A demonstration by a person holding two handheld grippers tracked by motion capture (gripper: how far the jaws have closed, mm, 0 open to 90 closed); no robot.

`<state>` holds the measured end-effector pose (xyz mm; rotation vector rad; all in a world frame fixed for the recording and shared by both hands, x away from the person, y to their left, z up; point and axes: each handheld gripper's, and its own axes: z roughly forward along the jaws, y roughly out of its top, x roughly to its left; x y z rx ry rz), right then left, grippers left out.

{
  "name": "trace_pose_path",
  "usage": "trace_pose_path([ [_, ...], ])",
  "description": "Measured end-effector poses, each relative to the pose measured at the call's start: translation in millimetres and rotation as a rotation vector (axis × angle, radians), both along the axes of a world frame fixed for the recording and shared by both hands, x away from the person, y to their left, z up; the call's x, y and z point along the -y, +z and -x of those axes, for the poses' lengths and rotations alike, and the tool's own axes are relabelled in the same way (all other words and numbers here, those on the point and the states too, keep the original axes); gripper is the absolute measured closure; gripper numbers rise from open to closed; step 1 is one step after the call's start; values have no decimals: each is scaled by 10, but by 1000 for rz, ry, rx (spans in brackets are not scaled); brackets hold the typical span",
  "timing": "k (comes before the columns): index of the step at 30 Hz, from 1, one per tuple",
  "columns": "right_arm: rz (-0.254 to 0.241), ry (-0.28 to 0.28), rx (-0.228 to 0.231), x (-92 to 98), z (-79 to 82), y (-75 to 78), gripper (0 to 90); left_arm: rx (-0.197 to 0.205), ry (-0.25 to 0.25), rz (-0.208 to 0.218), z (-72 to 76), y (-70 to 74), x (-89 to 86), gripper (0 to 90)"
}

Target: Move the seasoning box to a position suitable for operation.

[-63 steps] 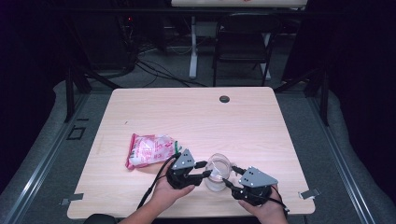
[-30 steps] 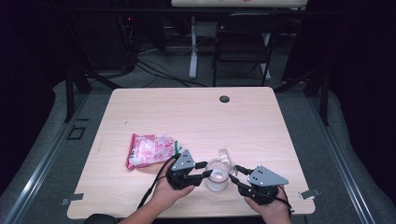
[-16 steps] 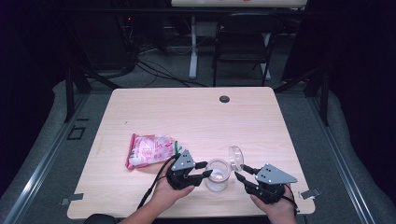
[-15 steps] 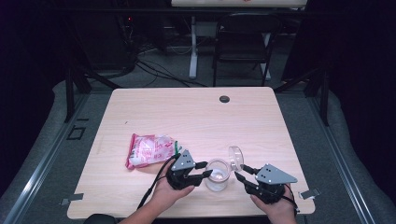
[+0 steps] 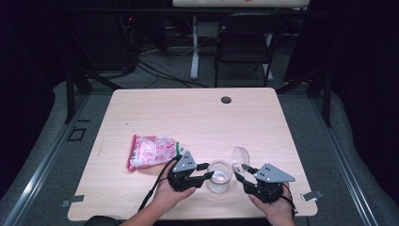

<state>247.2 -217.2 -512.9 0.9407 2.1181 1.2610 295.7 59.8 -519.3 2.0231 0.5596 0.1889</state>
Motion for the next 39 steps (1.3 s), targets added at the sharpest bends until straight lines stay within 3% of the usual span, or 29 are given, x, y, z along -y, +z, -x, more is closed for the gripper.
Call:
trace_pose_path([
  [1, 0, -26, 2, -20, -17, -9, 575, 0, 0, 0, 0, 0, 0, 631],
  [6, -9, -44, 11, -58, -36, -15, 577, 1, -1, 2, -1, -2, -1, 631],
  [20, -28, -36, -10, -57, -69, -12, 615, -18, 2, 1, -6, 10, -10, 612],
  [25, -35, -33, -9, -51, -81, -15, 632, 23, 14, 17, 3, 53, -70, 604],
  [39, -87, -29, -36, 23, -171, -21, 698, 13, 66, 10, -28, 36, -216, 598],
])
